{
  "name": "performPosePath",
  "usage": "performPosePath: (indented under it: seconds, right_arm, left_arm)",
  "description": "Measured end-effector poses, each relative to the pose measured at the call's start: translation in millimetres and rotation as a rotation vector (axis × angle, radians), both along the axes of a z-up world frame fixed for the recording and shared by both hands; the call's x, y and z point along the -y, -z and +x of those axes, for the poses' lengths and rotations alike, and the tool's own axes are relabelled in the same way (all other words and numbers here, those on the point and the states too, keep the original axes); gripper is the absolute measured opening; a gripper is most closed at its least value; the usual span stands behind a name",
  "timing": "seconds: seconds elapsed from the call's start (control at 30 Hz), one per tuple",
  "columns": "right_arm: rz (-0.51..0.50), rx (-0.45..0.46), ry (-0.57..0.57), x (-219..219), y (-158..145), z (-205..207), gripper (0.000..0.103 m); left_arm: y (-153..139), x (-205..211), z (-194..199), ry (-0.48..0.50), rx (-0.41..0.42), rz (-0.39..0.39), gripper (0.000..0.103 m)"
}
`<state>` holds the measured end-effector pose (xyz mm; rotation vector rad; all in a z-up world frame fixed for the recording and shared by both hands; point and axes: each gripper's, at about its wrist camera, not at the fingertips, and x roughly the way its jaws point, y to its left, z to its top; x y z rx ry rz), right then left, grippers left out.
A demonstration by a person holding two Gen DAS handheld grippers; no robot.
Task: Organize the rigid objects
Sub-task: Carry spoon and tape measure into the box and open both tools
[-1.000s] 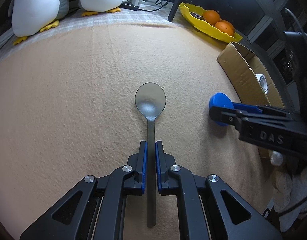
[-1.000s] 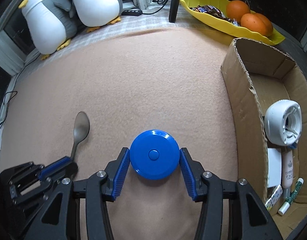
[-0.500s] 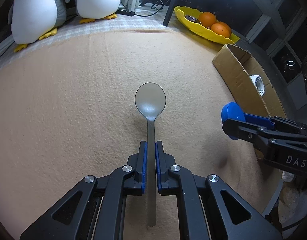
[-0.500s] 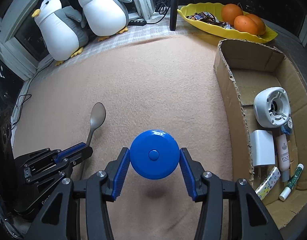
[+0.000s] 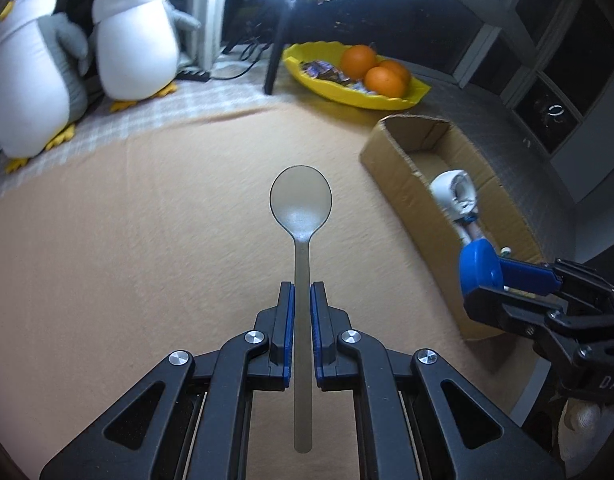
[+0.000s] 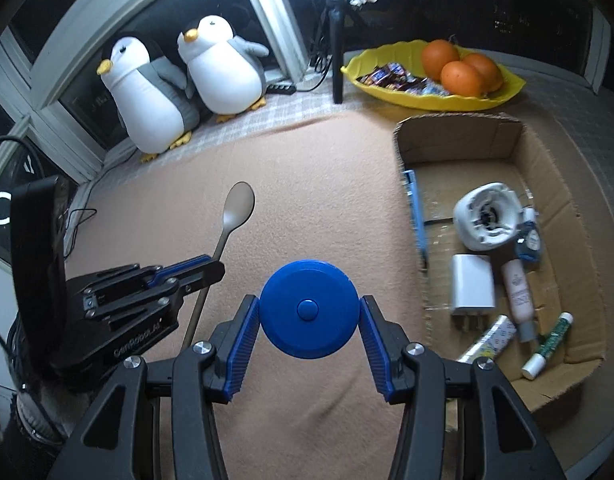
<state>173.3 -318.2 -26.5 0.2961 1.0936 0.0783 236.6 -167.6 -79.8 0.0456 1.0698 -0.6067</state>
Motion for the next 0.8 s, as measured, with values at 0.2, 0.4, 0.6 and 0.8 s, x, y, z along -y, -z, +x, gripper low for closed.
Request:
performPosePath:
  seconds: [0.2,0.4,0.6,0.8]
  right_arm:
    - [0.003,0.024,0.070,44,-16,-22,0.046]
    - [-0.020,0.035,0.130,80,-26,-38,0.046]
    - [-0.033,0.036,0.161,100,-26,-43,0.046]
    - [-0.038,0.027,0.176,113,-19,-42,0.046]
  left_arm:
    - [-22,42,7,0.064,0.022,-0.025,0.007]
    - [-32,85,12,0.116,0.033,-0.040,0.007]
    - [-34,124,20,0.154,0.022,-0.041,0.007]
    - [-36,160,30,0.177,0.015,-0.044,0.007]
